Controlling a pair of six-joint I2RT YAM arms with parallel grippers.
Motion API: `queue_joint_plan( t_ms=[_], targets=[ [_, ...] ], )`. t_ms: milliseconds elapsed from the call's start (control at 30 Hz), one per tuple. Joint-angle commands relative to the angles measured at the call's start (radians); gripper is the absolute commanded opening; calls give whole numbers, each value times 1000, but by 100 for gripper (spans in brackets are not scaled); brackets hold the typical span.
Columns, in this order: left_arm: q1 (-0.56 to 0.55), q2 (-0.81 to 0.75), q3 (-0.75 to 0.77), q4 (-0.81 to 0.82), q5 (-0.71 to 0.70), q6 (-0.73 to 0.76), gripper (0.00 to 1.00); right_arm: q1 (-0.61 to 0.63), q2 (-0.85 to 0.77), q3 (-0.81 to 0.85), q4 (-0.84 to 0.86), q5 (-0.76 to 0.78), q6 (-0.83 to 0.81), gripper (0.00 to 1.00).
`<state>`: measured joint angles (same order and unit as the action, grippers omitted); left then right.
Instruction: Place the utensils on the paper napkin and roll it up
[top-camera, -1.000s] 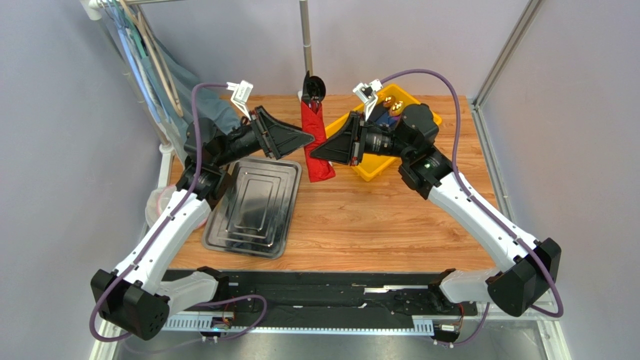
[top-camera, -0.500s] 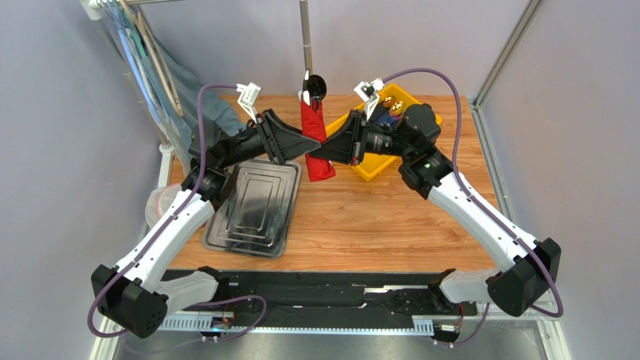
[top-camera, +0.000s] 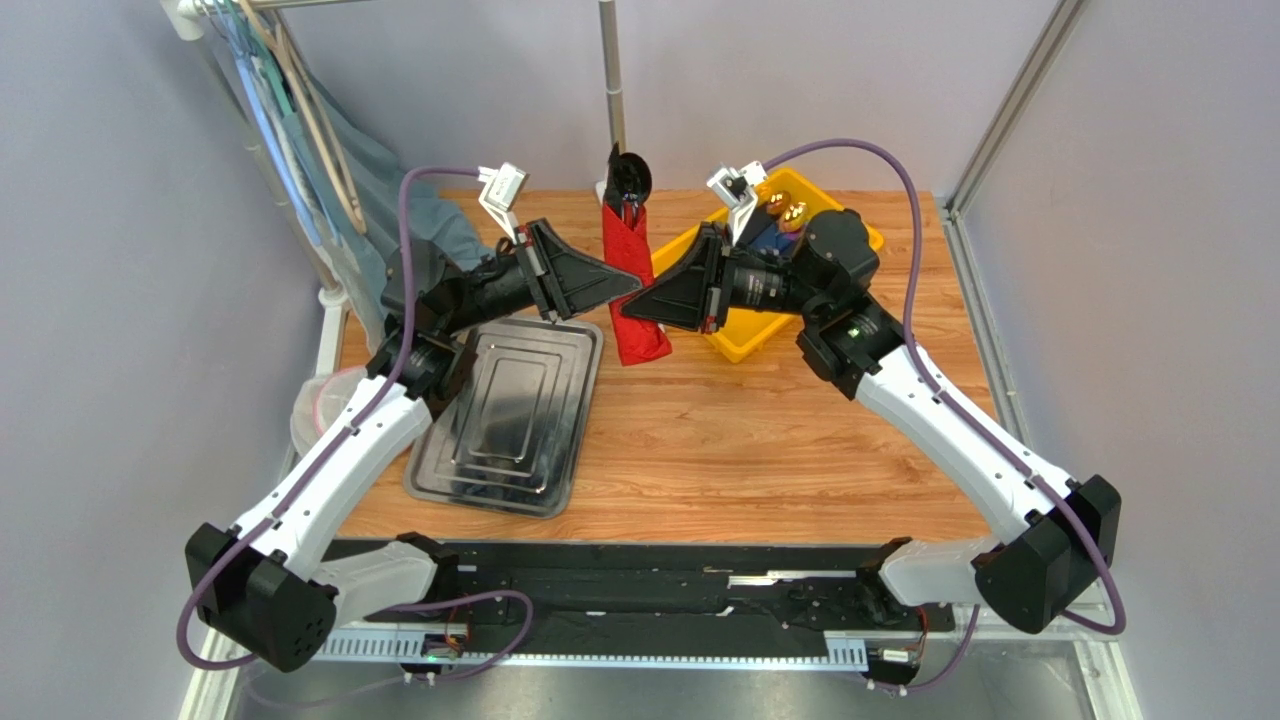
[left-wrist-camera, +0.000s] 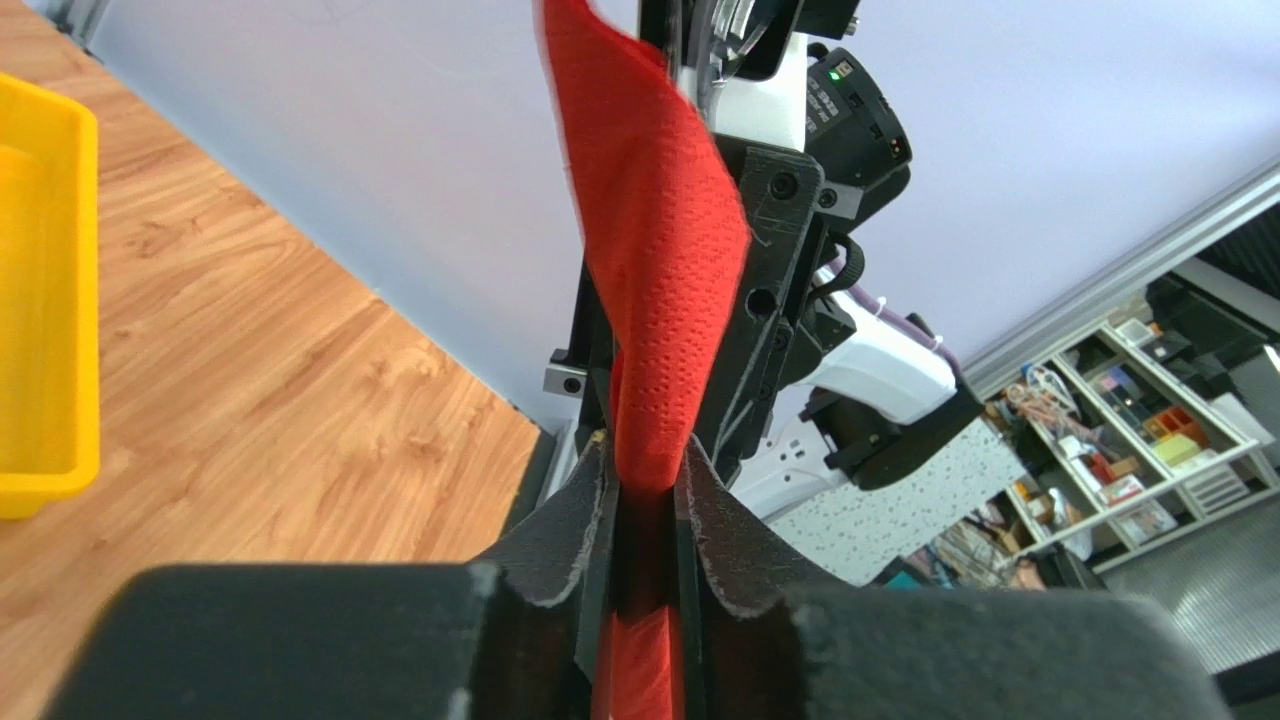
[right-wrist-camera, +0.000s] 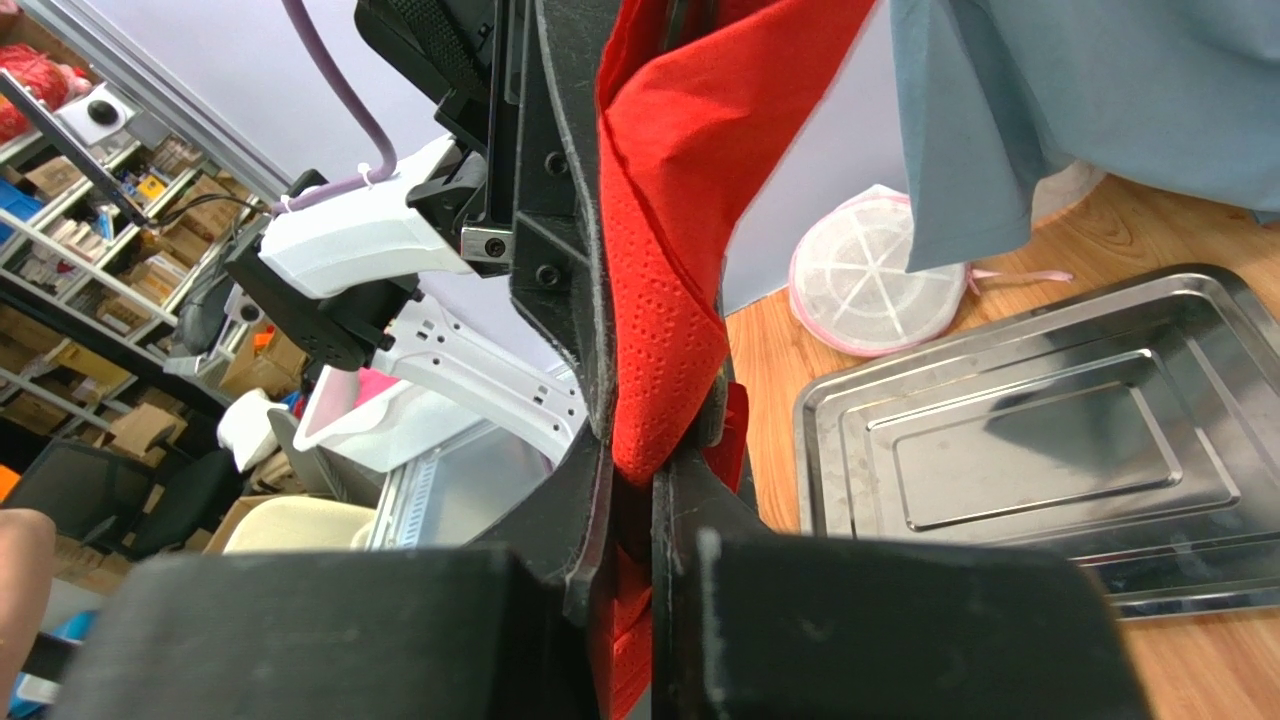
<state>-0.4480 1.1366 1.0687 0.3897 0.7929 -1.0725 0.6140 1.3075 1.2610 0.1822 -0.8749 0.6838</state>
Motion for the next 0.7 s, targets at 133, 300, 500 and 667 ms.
queue_joint_plan(
  t_ms=[133, 300, 500, 667],
  targets=[
    [2, 0, 30, 28, 0, -11, 0, 9, -27, 26, 17, 13, -63, 0],
    [6, 0, 33, 61, 5, 5, 0, 9, -27, 28, -24, 7, -86, 0],
    [32, 3, 40, 80, -4, 14, 0, 9, -28, 40, -105, 7, -127, 24],
    [42, 6, 57, 83, 0, 20, 0, 9, -37, 31, -148, 10, -148, 43]
  ],
)
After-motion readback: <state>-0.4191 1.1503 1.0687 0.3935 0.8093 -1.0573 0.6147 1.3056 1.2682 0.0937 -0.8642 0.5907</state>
